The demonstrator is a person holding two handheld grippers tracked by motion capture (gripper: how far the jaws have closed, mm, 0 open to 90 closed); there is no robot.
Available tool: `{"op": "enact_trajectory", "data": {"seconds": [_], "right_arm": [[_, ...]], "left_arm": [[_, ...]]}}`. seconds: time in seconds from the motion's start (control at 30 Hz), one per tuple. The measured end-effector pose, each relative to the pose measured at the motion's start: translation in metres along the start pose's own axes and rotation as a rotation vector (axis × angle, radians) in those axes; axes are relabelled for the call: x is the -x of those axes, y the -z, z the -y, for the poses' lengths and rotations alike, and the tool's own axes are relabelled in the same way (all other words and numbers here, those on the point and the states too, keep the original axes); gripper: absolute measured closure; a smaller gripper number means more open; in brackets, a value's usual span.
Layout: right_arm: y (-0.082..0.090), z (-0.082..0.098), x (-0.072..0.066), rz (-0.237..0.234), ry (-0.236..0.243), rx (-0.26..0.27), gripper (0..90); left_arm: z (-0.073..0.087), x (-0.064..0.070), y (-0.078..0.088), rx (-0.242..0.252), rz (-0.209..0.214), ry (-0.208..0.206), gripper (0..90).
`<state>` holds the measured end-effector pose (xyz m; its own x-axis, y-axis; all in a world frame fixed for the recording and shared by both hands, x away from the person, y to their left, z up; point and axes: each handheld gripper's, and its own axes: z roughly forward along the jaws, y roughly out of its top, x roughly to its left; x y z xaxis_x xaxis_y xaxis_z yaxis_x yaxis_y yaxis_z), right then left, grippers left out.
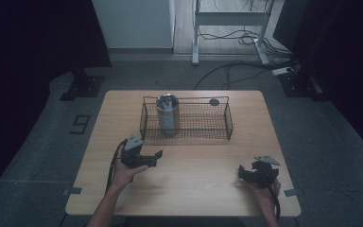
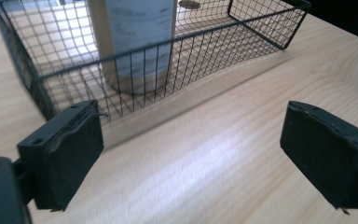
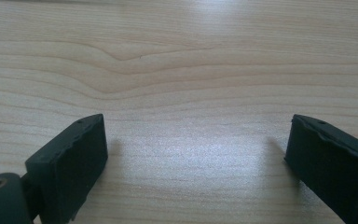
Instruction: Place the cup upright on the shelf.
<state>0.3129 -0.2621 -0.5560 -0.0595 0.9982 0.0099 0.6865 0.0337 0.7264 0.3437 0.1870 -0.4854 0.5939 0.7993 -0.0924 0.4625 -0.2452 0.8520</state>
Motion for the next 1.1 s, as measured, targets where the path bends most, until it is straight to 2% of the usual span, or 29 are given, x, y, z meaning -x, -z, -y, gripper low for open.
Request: {"op": "enact_trajectory", "data": {"seconds": [0.07,0.23,0.47,0.57,0.67,0.87,1.1], "right_arm": [[0.000,0.000,0.000,0.000,0.000,0.000,5.2],[0.000,0.000,0.000,0.000,-0.001,0.000,5.2],[0.000,0.000,0.000,0.000,0.000,0.000,5.2],[0.000,0.000,0.000,0.000,0.000,0.000,5.2],[0.000,0.000,0.000,0.000,-0.001,0.000,5.2],[0.000,0.000,0.000,0.000,0.000,0.000,5.2],[0.000,0.000,0.000,0.000,0.000,0.000,5.2]], "left_arm": [[0.004,0.000,0.003,0.004,0.002,0.006,7.3],[0.029,0.000,0.013,-0.016,-0.001,0.016,8.3],[0.044,0.001,0.011,-0.061,-0.016,0.005,9.6],[0.046,0.003,0.010,-0.079,-0.030,-0.004,9.6],[0.047,0.003,0.013,-0.067,-0.029,0.007,11.3],[0.050,0.001,0.013,-0.069,-0.004,0.029,11.4],[0.051,-0.002,0.016,-0.067,0.001,0.043,11.8]]}}
